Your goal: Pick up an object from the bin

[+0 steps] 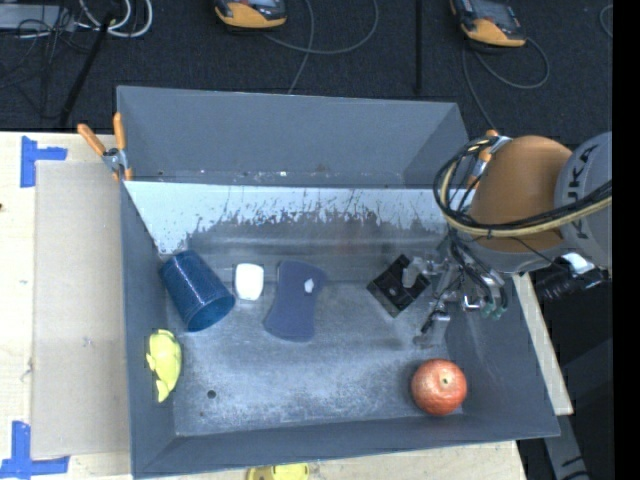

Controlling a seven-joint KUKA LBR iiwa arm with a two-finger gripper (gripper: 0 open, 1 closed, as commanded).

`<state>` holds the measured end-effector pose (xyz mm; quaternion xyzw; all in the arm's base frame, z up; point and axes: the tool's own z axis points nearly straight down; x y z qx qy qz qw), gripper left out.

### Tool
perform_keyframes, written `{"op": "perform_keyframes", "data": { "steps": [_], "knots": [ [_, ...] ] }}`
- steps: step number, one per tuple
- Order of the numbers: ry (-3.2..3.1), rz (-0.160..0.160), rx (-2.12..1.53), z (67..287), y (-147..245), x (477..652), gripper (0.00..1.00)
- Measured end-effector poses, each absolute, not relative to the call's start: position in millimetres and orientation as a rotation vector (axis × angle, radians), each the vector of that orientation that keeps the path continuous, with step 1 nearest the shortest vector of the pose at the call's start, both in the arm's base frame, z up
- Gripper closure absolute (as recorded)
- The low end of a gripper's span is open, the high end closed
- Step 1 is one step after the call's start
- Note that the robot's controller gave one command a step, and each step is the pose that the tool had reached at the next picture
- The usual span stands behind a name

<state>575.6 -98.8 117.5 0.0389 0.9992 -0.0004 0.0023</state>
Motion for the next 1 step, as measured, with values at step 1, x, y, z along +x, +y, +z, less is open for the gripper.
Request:
{"op": "perform_keyframes", "data": {
  "steps": [1],
  "knots": [
    [3.129,0.000,-0.182,99.2,-100.7,554.5,0.00]
  ]
}}
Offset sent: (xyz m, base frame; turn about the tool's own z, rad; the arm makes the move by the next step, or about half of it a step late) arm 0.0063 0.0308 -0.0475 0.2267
